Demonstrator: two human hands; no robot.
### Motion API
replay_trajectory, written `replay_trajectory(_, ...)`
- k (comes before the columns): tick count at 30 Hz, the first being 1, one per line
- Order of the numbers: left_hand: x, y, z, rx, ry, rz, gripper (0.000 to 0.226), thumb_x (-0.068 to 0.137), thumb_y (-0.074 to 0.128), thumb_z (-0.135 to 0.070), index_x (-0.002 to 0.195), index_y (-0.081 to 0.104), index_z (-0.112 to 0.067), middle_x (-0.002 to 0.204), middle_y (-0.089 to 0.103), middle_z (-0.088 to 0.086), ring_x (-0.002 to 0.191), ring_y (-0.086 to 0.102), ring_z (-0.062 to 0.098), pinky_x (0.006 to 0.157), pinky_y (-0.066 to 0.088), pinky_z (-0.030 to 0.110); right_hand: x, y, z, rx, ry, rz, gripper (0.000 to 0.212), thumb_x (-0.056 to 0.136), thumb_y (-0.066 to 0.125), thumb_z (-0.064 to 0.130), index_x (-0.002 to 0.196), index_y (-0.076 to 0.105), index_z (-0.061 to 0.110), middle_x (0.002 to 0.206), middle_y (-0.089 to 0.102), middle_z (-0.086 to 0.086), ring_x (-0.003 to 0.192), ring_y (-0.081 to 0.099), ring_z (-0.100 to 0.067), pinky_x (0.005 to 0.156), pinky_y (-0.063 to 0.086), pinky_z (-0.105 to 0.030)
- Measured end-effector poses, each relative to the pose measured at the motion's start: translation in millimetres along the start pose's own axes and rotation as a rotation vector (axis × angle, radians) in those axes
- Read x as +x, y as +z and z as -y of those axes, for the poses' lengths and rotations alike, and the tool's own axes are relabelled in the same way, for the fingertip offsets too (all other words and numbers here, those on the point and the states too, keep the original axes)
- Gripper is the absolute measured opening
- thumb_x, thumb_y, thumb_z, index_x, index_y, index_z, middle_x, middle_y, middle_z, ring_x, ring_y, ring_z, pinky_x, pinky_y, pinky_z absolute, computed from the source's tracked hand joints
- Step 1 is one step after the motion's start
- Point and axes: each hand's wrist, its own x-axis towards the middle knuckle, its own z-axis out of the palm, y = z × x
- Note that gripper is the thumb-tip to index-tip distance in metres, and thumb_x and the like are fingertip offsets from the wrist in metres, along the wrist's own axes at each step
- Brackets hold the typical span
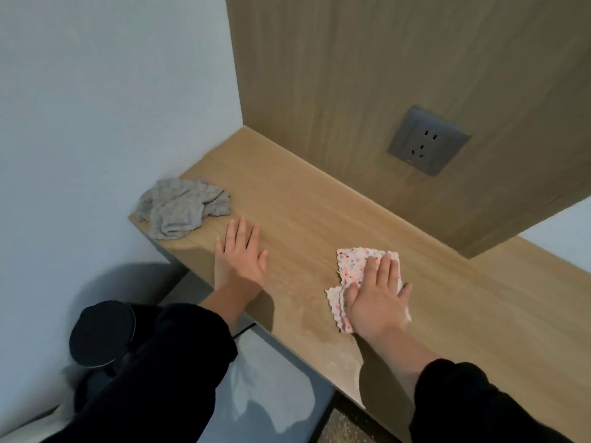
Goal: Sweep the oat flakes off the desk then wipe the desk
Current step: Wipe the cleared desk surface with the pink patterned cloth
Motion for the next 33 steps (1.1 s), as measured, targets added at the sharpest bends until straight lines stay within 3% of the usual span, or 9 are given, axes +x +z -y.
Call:
replay_trajectory(6,4.6,7.9,1.4,-0.039,0.010,-0.020,0.059,0.101,0.017,-0.041,0.153,-0.006,-0.028,0.161,-0.013,0.001,0.148,-0.014,0.020,0.119,0.004,0.047,81.7,-24.4,33.7,-0.130,-0.156,-0.018,0.070,0.097,0.006,0.057,0.154,-0.013,0.023,0.160,-0.021,-0.010,0.147,-0.021,-0.026,0.118,-0.004,-0.055)
replay_trajectory(12,4.2,11.3,3.0,-0.043,0.016,-0.024,0.058,0.101,0.016,-0.042,0.153,-0.008,-0.028,0.160,-0.017,0.001,0.148,-0.014,0.020,0.118,0.002,0.047,22.2,-6.8,-18.6,-0.357,-0.875,0.052,0.063,0.099,0.005,0.060,0.154,-0.010,0.032,0.161,-0.015,-0.007,0.149,-0.013,-0.026,0.116,-0.006,-0.049)
replay_trajectory(14,4.9,10.6,3.4,-0.068,0.019,-0.013,0.058,0.101,0.016,-0.042,0.153,-0.007,-0.029,0.160,-0.016,0.002,0.148,-0.014,0.020,0.117,0.004,0.048,32.5,-16.5,-53.0,-0.374,-0.807,0.043,0.065,0.097,-0.003,0.061,0.153,-0.015,0.030,0.162,-0.015,-0.004,0.150,-0.012,-0.021,0.118,-0.007,-0.044)
replay_trajectory(16,4.9,10.1,3.8,-0.103,0.025,-0.032,0.058,0.101,0.018,-0.041,0.154,-0.003,-0.029,0.161,-0.014,0.001,0.148,-0.014,0.020,0.117,0.004,0.048,62.1,-30.2,-57.1,-0.324,-0.538,-0.013,0.073,0.086,-0.019,0.064,0.149,-0.025,0.027,0.160,-0.023,-0.003,0.147,-0.022,-0.017,0.119,-0.011,-0.039)
replay_trajectory(19,3.4,7.4,3.2,-0.166,0.028,-0.044,0.057,0.101,0.021,-0.040,0.154,0.002,-0.030,0.161,-0.012,-0.001,0.148,-0.014,0.018,0.117,0.004,0.047,109.7,-35.3,-1.6,-0.219,-0.270,-0.055,0.084,0.086,-0.007,0.063,0.154,-0.013,0.014,0.161,-0.019,-0.008,0.147,-0.022,-0.021,0.121,-0.004,-0.043)
replay_trajectory(22,4.1,8.8,4.8,-0.189,0.006,-0.076,0.057,0.100,0.024,-0.035,0.154,0.008,-0.028,0.162,-0.009,0.000,0.148,-0.012,0.018,0.118,0.003,0.046,115.0,-26.9,69.9,-0.190,-0.352,-0.070,0.081,0.088,-0.001,0.059,0.154,-0.011,0.013,0.161,-0.017,-0.008,0.148,-0.019,-0.023,0.121,-0.006,-0.044)
replay_trajectory(25,10.8,19.8,9.1,-0.160,-0.036,-0.127,0.056,0.100,0.034,-0.023,0.153,0.018,-0.021,0.162,-0.001,0.006,0.148,-0.007,0.022,0.117,0.007,0.051,91.4,-19.8,76.8,-0.289,-0.708,-0.029,0.080,0.086,-0.005,0.061,0.154,-0.013,0.019,0.159,-0.021,-0.007,0.147,-0.021,-0.021,0.120,-0.007,-0.044)
replay_trajectory(28,16.2,30.6,13.3,-0.131,-0.049,-0.200,0.056,0.086,0.063,-0.020,0.140,0.048,-0.014,0.153,0.033,0.013,0.143,0.017,0.027,0.106,0.032,0.059,87.4,-22.6,32.8,-0.330,-0.986,0.014,0.068,0.095,0.001,0.060,0.155,-0.008,0.027,0.161,-0.016,-0.004,0.148,-0.018,-0.018,0.119,-0.009,-0.042)
replay_trajectory(33,18.6,23.1,10.1,-0.146,-0.056,-0.123,0.058,0.093,0.056,-0.024,0.147,0.037,-0.014,0.156,0.028,0.011,0.146,0.017,0.028,0.111,0.025,0.057,124.4,-43.4,42.5,-0.247,-0.615,-0.023,0.075,0.087,-0.003,0.060,0.153,-0.014,0.025,0.161,-0.020,-0.004,0.147,-0.022,-0.016,0.121,-0.008,-0.041)
